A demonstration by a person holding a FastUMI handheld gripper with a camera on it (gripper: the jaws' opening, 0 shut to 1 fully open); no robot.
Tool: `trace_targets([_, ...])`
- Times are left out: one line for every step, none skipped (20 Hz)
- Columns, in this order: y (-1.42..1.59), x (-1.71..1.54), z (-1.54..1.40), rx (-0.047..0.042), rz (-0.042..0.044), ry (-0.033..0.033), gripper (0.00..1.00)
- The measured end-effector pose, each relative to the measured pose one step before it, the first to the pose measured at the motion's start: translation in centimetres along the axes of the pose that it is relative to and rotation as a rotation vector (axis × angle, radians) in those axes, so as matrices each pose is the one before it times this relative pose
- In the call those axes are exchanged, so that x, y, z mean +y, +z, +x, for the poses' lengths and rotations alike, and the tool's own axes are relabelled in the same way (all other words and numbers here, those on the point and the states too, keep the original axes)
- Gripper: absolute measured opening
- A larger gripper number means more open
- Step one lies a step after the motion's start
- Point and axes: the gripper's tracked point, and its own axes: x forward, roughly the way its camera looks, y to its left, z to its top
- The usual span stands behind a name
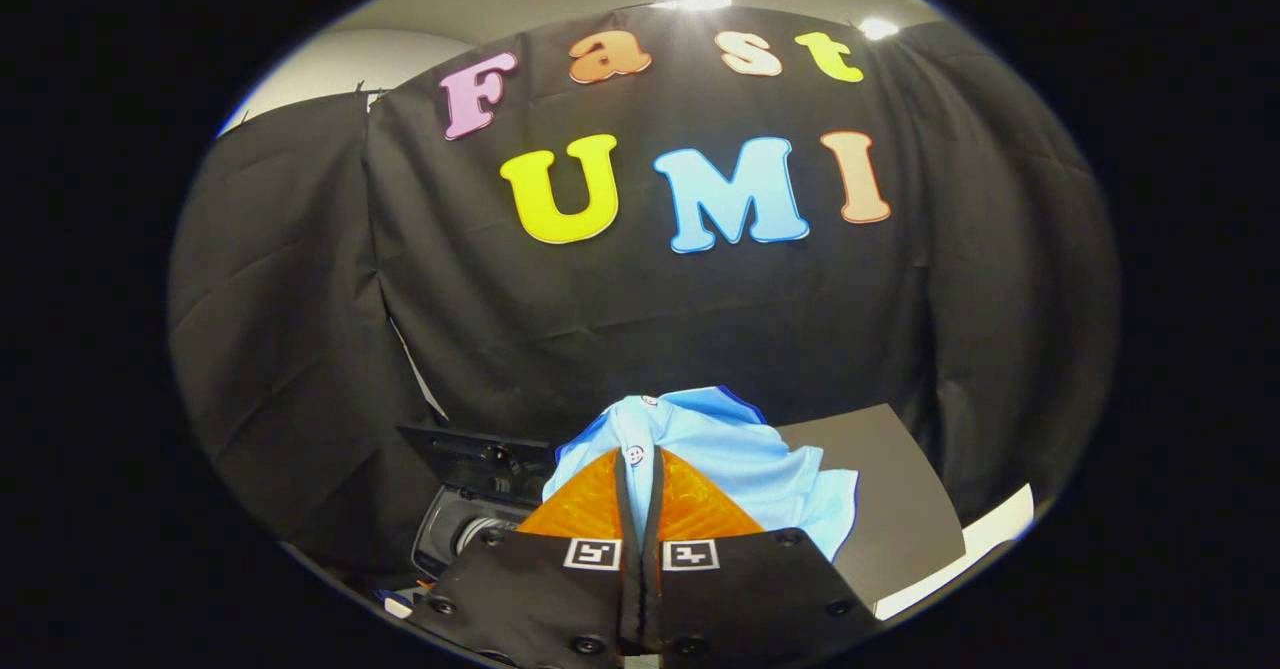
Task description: Put the clothes into the washing machine and then close the washing machine lid.
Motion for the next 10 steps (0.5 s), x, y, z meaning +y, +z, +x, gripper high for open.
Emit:
trace_targets([0.2,0.76,-0.017,-0.00429,-0.005,0.00966,0.01])
trace_targets([0.328,0.893,-0.143,-0.00515,-0.00045,0.00998,0.01])
trace_targets([0.245,0.89,-0.053,-0.00233,-0.00168,0.01061,0.01])
trace_targets([0.268,0.901,-0.01,-0.0058,-0.00391,0.00974,0.01])
trace_targets([0.217,0.909,0.115,-0.00257,-0.00627,0.00983,0.01])
trace_targets([0.183,0.937,0.148,-0.00074,-0.00734,0.01118,0.01])
trace_targets([0.02,0.983,0.125,-0.00213,-0.00519,0.01115,0.01])
trace_targets([0.124,1.028,0.172,-0.00148,-0.00258,0.0121,0.01])
trace_targets([0.057,1.029,0.29,0.00291,-0.00316,0.01427,0.01])
trace_targets([0.105,1.023,0.288,0.00158,-0.00488,0.01166,0.01])
